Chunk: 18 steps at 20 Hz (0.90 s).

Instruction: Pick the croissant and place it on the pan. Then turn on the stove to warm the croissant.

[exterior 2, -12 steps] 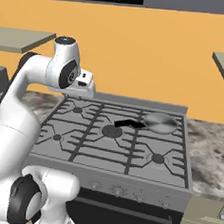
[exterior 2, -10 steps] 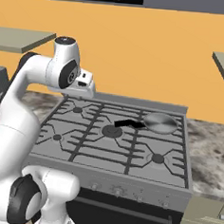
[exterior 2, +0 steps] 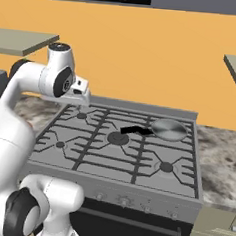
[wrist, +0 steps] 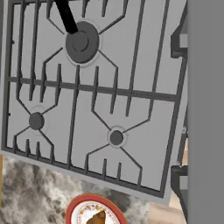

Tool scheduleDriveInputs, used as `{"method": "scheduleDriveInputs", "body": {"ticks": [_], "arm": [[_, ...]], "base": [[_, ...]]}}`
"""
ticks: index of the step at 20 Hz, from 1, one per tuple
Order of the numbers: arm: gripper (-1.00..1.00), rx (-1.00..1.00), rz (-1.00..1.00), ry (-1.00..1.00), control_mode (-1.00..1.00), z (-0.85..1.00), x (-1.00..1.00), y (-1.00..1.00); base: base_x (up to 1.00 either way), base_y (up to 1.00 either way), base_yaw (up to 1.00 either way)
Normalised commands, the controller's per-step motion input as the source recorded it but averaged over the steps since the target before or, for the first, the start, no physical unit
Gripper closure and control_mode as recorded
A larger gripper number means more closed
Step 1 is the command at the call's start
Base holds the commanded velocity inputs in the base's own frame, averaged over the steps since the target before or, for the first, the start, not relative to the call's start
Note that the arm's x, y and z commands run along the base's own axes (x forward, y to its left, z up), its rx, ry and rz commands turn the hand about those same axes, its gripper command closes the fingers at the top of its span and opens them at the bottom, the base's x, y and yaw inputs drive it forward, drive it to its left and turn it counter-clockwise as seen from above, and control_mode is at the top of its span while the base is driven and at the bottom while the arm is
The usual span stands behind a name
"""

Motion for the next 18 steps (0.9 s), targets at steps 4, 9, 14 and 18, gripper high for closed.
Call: {"method": "scheduleDriveInputs", "body": {"ticks": [4, 9, 14, 18], "arm": [[-1.0, 0.0, 0.19, 0.0, -1.0, -0.15, -0.02, 0.5], [-1.0, 0.0, 0.22, 0.0, -1.0, -0.11, -0.03, 0.53], [-1.0, 0.0, 0.22, 0.0, -1.0, -0.07, -0.03, 0.55], [-1.0, 0.0, 0.19, 0.0, -1.0, -0.09, -0.09, 0.57]], "base": [[0.0, 0.0, 0.0], [0.0, 0.0, 0.0], [0.0, 0.0, 0.0], [0.0, 0.0, 0.0]]}}
